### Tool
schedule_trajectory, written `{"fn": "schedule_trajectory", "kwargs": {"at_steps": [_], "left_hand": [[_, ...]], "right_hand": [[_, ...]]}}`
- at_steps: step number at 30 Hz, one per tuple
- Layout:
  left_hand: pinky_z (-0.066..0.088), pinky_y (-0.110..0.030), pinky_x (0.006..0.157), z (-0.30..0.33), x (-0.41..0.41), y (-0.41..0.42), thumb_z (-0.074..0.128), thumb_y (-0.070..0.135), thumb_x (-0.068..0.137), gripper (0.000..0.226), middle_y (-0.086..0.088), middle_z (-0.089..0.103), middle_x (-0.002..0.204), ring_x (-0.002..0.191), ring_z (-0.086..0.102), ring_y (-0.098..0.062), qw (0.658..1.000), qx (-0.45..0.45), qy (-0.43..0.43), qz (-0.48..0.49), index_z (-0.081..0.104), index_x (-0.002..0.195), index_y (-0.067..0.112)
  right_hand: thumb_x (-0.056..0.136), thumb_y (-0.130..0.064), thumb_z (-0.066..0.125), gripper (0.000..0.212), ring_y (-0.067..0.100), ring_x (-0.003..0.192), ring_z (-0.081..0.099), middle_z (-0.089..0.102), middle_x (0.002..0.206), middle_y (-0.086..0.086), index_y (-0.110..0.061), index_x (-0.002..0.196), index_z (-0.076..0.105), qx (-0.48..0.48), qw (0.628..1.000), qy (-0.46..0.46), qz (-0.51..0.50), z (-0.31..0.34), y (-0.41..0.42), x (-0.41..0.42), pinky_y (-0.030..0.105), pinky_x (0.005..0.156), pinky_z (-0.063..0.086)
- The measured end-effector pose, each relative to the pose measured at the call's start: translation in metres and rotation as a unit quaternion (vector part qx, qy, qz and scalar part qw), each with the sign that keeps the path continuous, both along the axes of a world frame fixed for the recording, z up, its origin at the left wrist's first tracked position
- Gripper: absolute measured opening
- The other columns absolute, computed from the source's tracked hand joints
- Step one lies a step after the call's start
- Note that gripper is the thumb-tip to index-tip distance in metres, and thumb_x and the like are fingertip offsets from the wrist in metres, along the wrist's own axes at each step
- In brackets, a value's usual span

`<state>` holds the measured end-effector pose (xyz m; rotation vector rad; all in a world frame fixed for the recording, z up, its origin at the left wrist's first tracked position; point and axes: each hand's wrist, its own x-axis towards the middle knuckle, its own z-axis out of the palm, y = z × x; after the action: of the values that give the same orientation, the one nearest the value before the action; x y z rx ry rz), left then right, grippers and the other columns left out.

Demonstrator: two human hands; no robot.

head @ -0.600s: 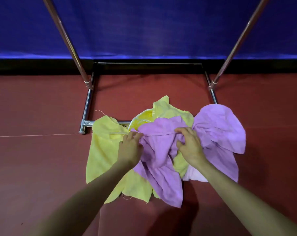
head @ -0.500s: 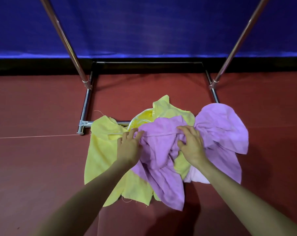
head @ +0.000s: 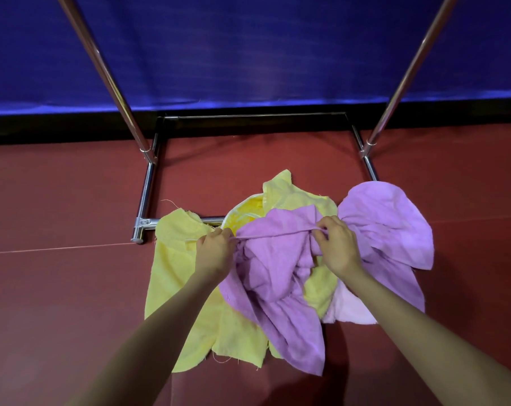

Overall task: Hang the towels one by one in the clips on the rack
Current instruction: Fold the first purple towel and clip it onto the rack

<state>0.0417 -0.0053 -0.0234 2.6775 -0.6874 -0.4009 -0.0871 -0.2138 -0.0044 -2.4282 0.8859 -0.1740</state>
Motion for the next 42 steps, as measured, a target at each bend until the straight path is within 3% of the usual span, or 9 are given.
{"fn": "schedule_trajectory", "kwargs": {"at_steps": [3,7,12,16,20,28,31,34,42], "left_hand": [[0.030,-0.035,0.066,0.006,0.000,0.008,0.038,0.027,0.095,0.022,-0.015,0.063,0.077,0.077,0.056,-0.041,0.999,-0.045,0.019,0.000,0.043,0.079,0.012],[0.026,-0.034,0.075,0.036,-0.001,0.003,0.035,0.029,0.099,0.029,-0.007,0.051,0.063,0.075,0.053,-0.037,0.998,-0.041,0.008,0.043,0.041,0.076,0.012],[0.030,-0.038,0.065,0.109,0.010,-0.005,0.040,0.030,0.099,0.033,-0.026,0.065,0.084,0.084,0.057,-0.046,0.992,-0.116,-0.023,0.044,0.047,0.074,0.010],[0.040,-0.043,0.071,0.184,0.006,-0.012,0.029,0.038,0.101,0.039,-0.028,0.062,0.097,0.092,0.057,-0.048,0.996,-0.032,-0.055,0.055,0.049,0.101,0.004],[0.042,-0.046,0.075,0.308,0.002,-0.014,0.027,0.038,0.100,0.037,-0.029,0.061,0.100,0.094,0.056,-0.049,0.997,-0.065,-0.024,0.032,0.045,0.096,0.006],[0.042,-0.037,0.067,0.577,-0.004,0.005,0.051,0.042,0.091,0.026,-0.005,0.059,0.071,0.074,0.052,-0.031,0.990,-0.136,0.015,-0.025,0.046,0.075,0.022],[0.045,-0.037,0.066,0.686,-0.003,0.018,0.058,0.051,0.085,0.024,0.000,0.060,0.073,0.074,0.055,-0.024,0.991,-0.105,-0.032,-0.079,0.054,0.080,0.028],[0.036,-0.035,0.058,0.777,-0.002,0.030,0.055,0.047,0.089,0.031,-0.001,0.055,0.071,0.080,0.056,-0.031,0.986,-0.050,-0.094,-0.132,0.042,0.070,0.026],[0.047,-0.037,0.066,0.959,0.008,0.053,0.049,0.027,0.093,0.014,-0.007,0.065,0.094,0.084,0.059,-0.028,0.966,-0.076,-0.225,-0.102,0.057,0.089,0.016]], "right_hand": [[0.097,-0.016,0.050,0.014,0.030,0.067,0.052,0.056,0.069,0.013,-0.011,0.084,0.047,0.065,0.996,-0.038,-0.037,0.012,0.004,-0.005,0.035,0.057,0.031],[0.099,-0.016,0.048,0.012,0.020,0.053,0.055,0.053,0.065,0.013,-0.010,0.089,0.045,0.169,0.979,-0.103,-0.056,0.038,0.009,-0.003,0.021,0.043,0.034],[0.094,-0.012,0.054,0.023,0.010,0.047,0.053,0.053,0.058,0.002,-0.023,0.073,0.051,0.195,0.969,-0.142,-0.052,0.101,-0.001,-0.002,0.024,0.054,0.041],[0.091,-0.007,0.057,0.023,0.019,0.043,0.052,0.052,0.052,0.004,-0.019,0.071,0.057,0.216,0.961,-0.169,-0.033,0.170,-0.009,0.004,0.028,0.050,0.042],[0.090,-0.001,0.058,0.015,0.002,0.036,0.047,0.050,0.048,-0.002,-0.007,0.077,0.061,0.217,0.955,-0.199,-0.032,0.296,-0.014,0.005,0.020,0.046,0.041],[0.090,-0.011,0.060,0.026,0.005,0.061,0.042,0.051,0.064,-0.005,-0.019,0.065,0.056,0.214,0.930,-0.290,-0.072,0.571,-0.012,0.002,0.020,0.058,0.037],[0.090,-0.007,0.058,0.013,0.007,0.066,0.045,0.055,0.072,0.002,-0.004,0.079,0.064,0.189,0.935,-0.300,-0.021,0.687,-0.010,0.000,0.015,0.057,0.036],[0.090,-0.009,0.058,0.013,0.008,0.066,0.047,0.055,0.066,-0.005,-0.011,0.077,0.063,0.153,0.942,-0.298,0.019,0.790,-0.006,-0.003,0.023,0.061,0.038],[0.091,-0.010,0.059,0.017,0.014,0.053,0.059,0.058,0.064,0.009,-0.007,0.075,0.063,0.172,0.930,-0.314,0.087,1.017,0.017,-0.008,0.026,0.053,0.049]]}}
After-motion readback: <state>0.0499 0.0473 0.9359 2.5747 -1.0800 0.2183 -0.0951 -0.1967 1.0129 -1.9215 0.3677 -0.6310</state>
